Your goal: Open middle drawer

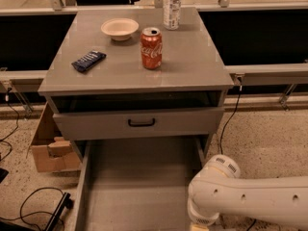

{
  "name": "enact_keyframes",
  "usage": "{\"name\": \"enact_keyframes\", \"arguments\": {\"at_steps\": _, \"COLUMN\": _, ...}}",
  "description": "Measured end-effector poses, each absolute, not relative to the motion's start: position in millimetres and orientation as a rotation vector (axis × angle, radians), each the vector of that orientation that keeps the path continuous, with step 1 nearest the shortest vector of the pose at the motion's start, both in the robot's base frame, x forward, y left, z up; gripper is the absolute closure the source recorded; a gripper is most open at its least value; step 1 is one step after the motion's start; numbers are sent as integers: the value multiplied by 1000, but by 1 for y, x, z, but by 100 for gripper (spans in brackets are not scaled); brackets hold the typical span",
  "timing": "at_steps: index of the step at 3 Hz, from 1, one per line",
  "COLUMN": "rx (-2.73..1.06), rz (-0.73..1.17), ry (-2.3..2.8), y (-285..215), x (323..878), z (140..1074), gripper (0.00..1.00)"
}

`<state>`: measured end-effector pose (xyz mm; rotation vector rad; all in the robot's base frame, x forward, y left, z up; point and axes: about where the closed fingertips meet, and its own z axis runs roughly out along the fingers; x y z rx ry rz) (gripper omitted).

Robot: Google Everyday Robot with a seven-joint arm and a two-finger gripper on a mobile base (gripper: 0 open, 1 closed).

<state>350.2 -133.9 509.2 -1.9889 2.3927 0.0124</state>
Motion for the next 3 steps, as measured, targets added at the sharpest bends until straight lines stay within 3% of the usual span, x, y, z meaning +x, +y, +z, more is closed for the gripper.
{"name": "enact_keyframes", "arguments": {"at_steps": 3, "rx": -2153, "rz": 88, "ry": 2132, "y": -151, "x": 377, "z": 622, "gripper": 0}}
